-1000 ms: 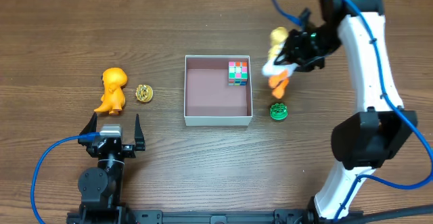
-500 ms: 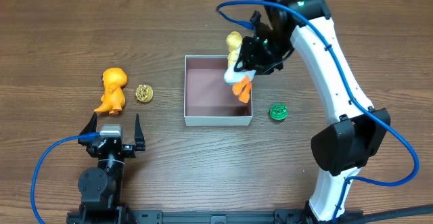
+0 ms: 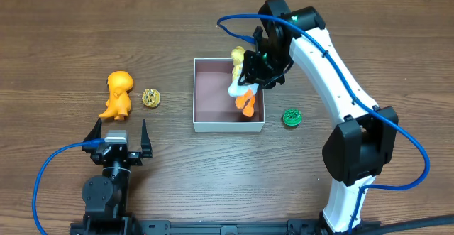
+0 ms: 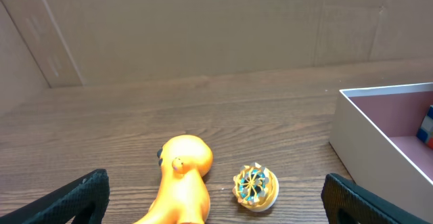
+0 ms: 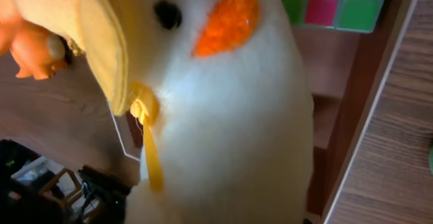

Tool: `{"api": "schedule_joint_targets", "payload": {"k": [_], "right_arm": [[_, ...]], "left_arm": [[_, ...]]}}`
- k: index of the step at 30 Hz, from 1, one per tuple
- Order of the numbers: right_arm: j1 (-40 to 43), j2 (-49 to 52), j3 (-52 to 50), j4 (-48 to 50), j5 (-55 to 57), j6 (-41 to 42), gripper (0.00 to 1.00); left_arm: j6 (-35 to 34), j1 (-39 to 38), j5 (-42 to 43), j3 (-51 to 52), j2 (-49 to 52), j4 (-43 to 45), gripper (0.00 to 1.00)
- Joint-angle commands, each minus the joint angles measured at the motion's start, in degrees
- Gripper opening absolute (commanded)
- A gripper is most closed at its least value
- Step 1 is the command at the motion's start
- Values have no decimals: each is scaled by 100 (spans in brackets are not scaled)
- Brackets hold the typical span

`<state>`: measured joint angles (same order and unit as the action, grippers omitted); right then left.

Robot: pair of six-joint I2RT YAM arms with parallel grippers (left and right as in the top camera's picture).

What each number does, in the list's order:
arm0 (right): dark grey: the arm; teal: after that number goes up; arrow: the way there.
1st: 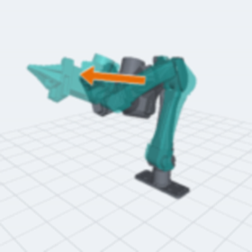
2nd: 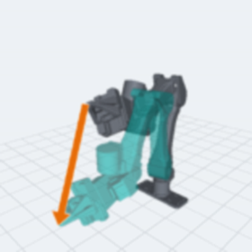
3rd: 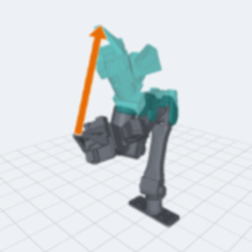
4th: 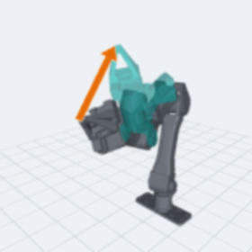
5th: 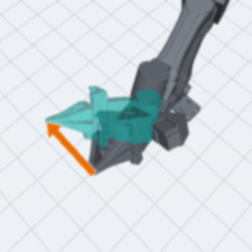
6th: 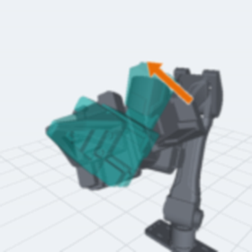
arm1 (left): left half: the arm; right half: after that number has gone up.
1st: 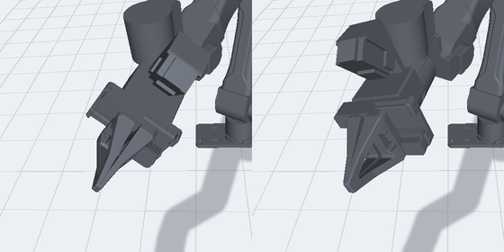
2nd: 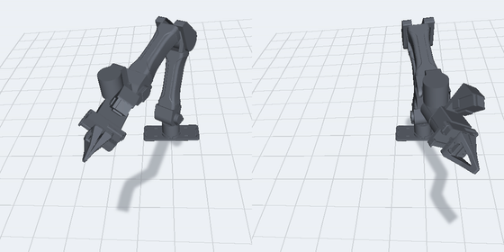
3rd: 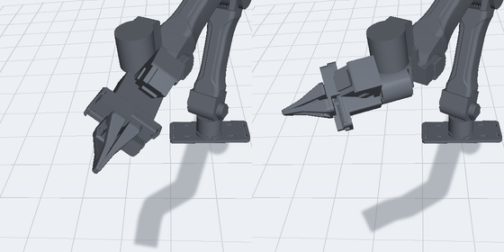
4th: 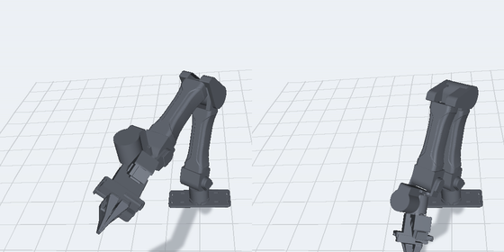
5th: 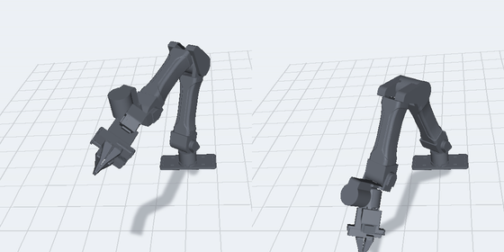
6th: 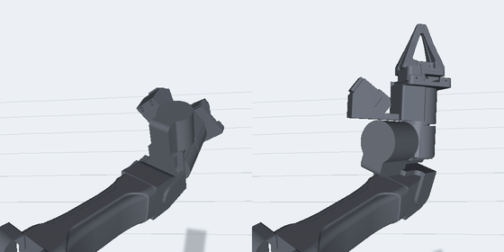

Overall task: Pack container
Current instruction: 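Lower the duck into the box beside the cube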

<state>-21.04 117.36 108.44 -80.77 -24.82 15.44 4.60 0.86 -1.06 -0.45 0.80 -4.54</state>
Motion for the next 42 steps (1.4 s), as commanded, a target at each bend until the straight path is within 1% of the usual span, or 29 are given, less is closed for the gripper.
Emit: {"api": "schedule_joint_targets", "payload": {"k": [1,10,18,27,35,39,41,42], "right_arm": [[9,-131,-238,129,35,153,24],[9,-131,-498,382,35,481,24],[9,-131,-990,702,37,549,24],[9,-131,-1069,699,188,562,25],[9,-131,-1069,660,278,560,48],[9,-131,-1069,660,275,560,51],[9,-131,-1069,660,275,560,59],[9,-131,-1069,660,275,560,60]], "left_arm": [[-35,35,85,17,-15,15,100],[-35,35,85,17,-15,13,100],[-35,35,85,17,-15,15,100],[-35,35,85,17,-15,13,100],[-35,35,85,17,-15,13,100],[-35,35,85,17,-15,15,100],[-35,35,85,17,-15,15,100],[-35,35,85,17,-15,13,100]]}}
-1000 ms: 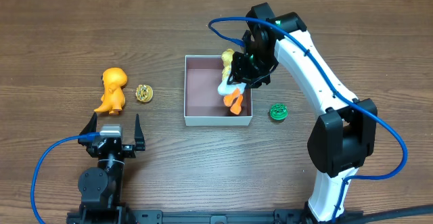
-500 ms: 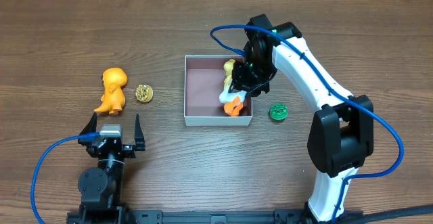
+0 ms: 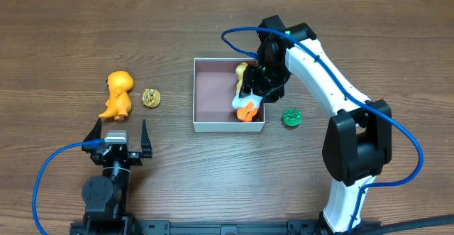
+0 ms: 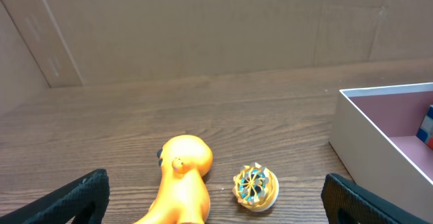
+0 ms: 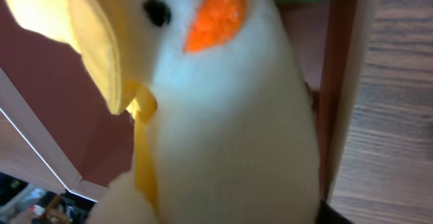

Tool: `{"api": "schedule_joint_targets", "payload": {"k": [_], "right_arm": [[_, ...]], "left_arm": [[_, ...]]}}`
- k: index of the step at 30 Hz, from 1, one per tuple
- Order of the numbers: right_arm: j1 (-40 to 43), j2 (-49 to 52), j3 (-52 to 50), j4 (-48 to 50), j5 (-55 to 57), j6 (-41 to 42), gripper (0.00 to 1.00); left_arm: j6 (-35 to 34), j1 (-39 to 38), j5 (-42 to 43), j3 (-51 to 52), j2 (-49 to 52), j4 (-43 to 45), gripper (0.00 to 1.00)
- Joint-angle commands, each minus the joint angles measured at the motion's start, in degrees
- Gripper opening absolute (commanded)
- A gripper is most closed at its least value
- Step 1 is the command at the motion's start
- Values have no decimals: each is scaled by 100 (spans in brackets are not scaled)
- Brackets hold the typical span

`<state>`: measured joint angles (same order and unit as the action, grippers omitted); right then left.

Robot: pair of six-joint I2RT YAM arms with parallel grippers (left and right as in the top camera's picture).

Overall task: Pack container
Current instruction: 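Lower the duck into the box beside the cube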

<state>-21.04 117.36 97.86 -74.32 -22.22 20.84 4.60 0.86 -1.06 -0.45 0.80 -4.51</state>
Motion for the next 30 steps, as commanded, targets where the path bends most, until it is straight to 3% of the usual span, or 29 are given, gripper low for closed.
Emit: {"api": "schedule_joint_targets", "payload": {"k": [1,17,30], "right_arm": [[9,-131,-11,13,15,20,60],[17,-131,79,-15,9,20,68],[22,-131,581,-212,33,22,87]], "left_arm": [[-35,35,85,17,-15,13,100],[-35,35,85,17,-15,11,100],[-35,35,85,17,-15,11,100]]}}
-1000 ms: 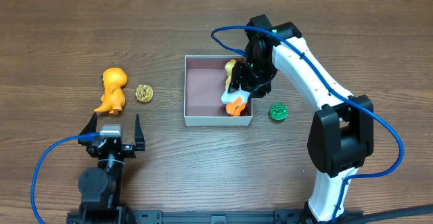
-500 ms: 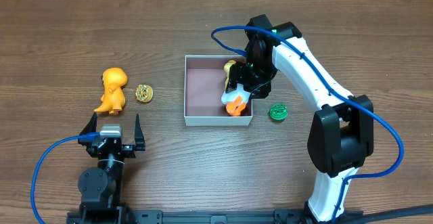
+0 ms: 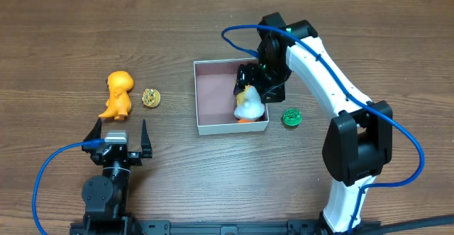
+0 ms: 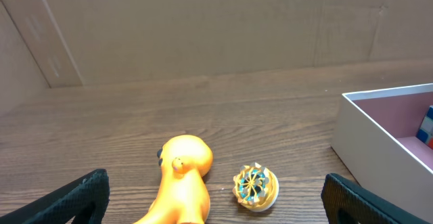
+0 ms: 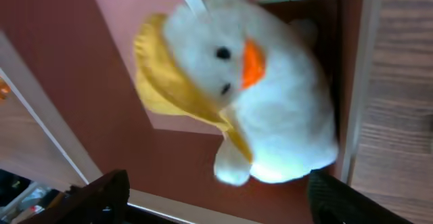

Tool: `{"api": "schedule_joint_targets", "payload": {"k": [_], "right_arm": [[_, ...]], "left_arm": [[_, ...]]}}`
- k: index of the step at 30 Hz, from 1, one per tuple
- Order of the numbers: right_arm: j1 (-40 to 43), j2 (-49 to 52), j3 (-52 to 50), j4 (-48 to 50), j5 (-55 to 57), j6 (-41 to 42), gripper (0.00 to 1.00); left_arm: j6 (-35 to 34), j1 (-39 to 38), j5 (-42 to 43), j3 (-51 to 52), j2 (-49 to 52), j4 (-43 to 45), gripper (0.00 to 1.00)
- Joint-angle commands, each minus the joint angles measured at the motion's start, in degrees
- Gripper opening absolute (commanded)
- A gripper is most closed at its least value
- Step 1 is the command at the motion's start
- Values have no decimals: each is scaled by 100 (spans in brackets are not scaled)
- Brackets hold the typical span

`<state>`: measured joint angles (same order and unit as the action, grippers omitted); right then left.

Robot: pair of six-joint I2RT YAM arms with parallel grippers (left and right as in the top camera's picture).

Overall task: Pack container
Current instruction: 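Lower the duck into the box beside the cube, then open the right gripper and release the duck in the box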

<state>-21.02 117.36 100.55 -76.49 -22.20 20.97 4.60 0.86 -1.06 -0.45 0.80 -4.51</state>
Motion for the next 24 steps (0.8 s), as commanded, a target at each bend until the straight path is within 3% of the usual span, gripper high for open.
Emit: {"api": "schedule_joint_targets", "payload": {"k": [1,24], "right_arm": [[20,-131,365,-9,31,9,87],[-302,-131,863,-31,-59,-39,85]], "left_arm": [[-35,35,85,17,-15,13,100],[-35,35,85,17,-15,11,100]]}}
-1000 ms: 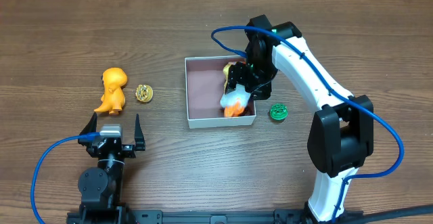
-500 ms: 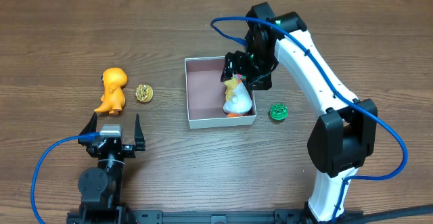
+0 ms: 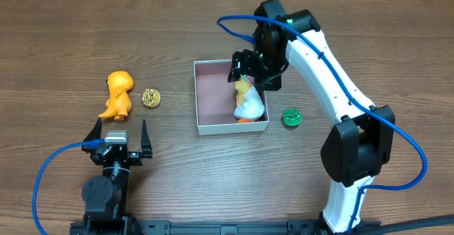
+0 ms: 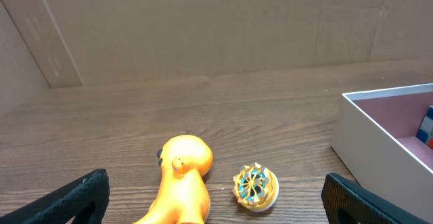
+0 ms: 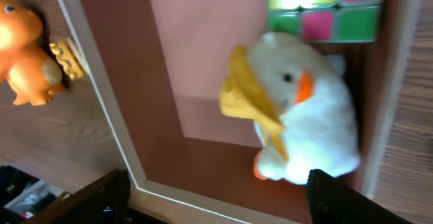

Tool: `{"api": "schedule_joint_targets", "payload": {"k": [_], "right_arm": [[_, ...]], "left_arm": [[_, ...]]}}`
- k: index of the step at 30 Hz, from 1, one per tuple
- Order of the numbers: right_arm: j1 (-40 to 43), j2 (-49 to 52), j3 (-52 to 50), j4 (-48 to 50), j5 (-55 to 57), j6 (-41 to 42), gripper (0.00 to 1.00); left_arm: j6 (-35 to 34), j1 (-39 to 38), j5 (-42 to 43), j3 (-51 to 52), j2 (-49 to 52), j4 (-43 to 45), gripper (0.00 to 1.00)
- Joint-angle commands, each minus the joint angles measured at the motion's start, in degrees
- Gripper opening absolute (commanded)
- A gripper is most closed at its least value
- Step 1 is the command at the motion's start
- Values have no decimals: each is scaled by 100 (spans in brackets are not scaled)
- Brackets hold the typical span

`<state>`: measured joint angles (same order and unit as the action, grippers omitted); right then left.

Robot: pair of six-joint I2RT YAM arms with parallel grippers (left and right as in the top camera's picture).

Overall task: Pack container
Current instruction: 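Open the right gripper and release the duck in the box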

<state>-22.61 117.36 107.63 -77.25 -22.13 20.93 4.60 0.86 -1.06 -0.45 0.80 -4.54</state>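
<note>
A white box with a pink floor (image 3: 213, 100) sits mid-table. Inside it, at the right, lies a white plush duck with a yellow hood (image 3: 248, 101) (image 5: 308, 126), beside a coloured puzzle cube (image 5: 325, 11). My right gripper (image 3: 254, 66) (image 5: 216, 197) hangs open above the box, empty. An orange dinosaur toy (image 3: 117, 93) (image 4: 179, 180) and a small gold spinner (image 3: 150, 97) (image 4: 255, 185) lie left of the box. My left gripper (image 3: 118, 139) (image 4: 216, 200) rests open near the front edge, behind those two.
A green round spinner (image 3: 291, 117) lies on the wood just right of the box. A cardboard wall (image 4: 203, 28) stands at the far side of the table. Blue cables trail from both arms.
My right gripper has risen and drawn back from the duck, which stays lying in the box's right side. The left arm has not moved.
My right gripper held the plush duck over the box's right side, then lower inside it. By the last earlier moment the gripper was open and the duck lay in the box. Now the gripper hangs higher above it. The left arm stayed still throughout.
</note>
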Motion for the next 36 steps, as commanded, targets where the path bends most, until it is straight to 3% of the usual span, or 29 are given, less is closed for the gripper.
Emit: {"api": "schedule_joint_targets", "payload": {"k": [1,7,12,16,23,30,36], "right_arm": [[-157,-131,155,48,-96,-37,82],[-251,-131,151,96,-107,-118,69],[-251,-131,151,138,-223,-188,49],[-254,-131,146,286,-431,-293,43],[-254,-131,81,483,-319,-297,20],[-254,-131,-249,756,-293,-295,4],[-254,-131,-479,914,-31,-293,4]], "left_arm": [[-35,35,85,17,-15,15,100],[-35,35,85,17,-15,15,100],[-35,35,85,17,-15,15,100],[-35,35,85,17,-15,15,100],[-35,35,85,17,-15,15,100],[-35,35,85,17,-15,15,100],[-35,35,85,17,-15,15,100]]}}
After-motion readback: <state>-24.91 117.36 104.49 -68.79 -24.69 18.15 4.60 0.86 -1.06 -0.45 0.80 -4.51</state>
